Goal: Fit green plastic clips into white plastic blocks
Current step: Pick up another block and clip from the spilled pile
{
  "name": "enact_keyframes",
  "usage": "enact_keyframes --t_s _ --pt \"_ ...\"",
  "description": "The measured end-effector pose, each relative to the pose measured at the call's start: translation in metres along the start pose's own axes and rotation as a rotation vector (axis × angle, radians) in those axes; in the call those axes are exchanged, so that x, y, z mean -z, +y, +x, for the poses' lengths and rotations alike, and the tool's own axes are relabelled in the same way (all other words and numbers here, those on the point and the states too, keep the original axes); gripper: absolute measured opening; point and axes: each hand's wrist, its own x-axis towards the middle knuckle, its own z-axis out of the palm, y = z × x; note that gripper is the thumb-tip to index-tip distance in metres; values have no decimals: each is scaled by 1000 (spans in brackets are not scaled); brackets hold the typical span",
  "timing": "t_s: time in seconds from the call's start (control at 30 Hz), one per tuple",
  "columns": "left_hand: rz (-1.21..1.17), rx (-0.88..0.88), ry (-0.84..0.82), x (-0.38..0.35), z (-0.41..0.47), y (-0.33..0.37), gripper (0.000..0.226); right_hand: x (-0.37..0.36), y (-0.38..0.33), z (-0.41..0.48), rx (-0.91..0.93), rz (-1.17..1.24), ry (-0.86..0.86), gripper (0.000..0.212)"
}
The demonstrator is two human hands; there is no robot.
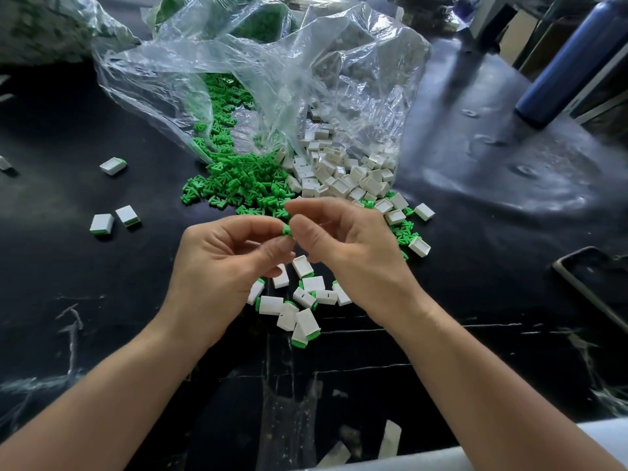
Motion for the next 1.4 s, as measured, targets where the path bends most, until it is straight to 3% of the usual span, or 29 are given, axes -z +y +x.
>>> enact_keyframes --t_s 0.1,0.33,0.5,0.6,0.73,0.83,1.13,1.4 --pt "28 -97 -15 0 -1 -1 12 0 -2 0 -238 136 -150 51" --pt "97 -210 -59 3 -1 -3 11 -3 -9 -2 -330 238 -361 56" --pt "71 -229 -91 0 -3 -1 16 -4 -10 -4 -286 287 -360 48" --pt "57 -238 -117 -1 -3 -2 5 -5 -12 -6 -274 244 -338 44" --pt "48 -258 -155 -1 -2 -1 17 -1 -13 -6 -282 160 -331 45" --pt "116 -286 -140 0 -1 -1 6 1 -16 -6 -279 187 -354 45" --pt "238 -378 -86 3 -1 -2 15 -1 -14 -7 -264 214 -317 47" --pt "176 -365 -90 4 -6 -4 7 -10 -9 -10 -233 231 -251 42"
